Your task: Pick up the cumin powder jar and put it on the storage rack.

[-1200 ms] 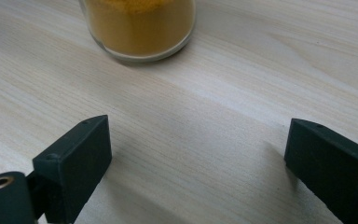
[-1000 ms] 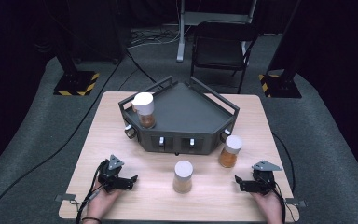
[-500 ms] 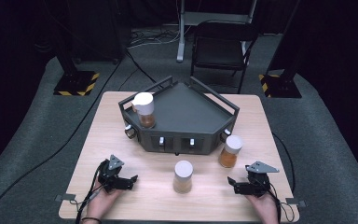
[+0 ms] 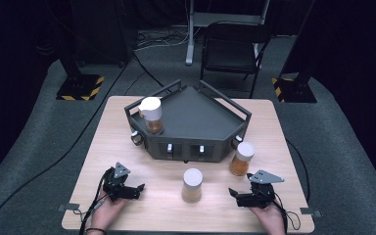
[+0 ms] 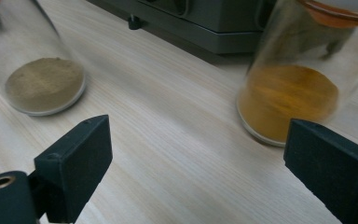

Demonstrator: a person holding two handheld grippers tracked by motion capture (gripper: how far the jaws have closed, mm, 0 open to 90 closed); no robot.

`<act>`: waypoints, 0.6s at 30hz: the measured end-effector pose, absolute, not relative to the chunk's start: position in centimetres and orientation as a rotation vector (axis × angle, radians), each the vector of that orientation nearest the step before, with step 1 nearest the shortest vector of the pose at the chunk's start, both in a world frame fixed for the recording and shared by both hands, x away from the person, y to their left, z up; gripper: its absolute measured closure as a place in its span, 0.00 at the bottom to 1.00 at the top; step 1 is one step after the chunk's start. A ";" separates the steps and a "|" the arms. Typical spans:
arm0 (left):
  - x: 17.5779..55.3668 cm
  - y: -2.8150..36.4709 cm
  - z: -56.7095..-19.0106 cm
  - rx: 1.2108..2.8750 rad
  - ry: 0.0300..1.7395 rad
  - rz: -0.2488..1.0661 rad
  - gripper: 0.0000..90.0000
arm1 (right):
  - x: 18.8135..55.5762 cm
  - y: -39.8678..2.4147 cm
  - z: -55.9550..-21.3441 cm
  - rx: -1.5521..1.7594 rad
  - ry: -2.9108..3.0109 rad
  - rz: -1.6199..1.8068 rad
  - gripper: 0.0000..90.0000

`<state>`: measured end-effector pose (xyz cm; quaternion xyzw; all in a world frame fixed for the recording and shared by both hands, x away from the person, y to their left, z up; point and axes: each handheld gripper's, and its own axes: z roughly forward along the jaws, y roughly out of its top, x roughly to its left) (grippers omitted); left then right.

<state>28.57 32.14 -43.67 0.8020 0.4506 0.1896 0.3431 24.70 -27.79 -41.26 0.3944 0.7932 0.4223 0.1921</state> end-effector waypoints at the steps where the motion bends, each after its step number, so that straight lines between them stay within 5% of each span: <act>1: 28.6 32.1 -43.7 2.084 1.171 0.493 0.00 | 24.7 -27.7 -41.2 1.103 2.228 1.188 0.08; 18: 28.6 32.1 -43.7 2.084 1.171 0.493 0.00 | 24.6 -25.7 -40.6 1.027 2.263 1.254 0.08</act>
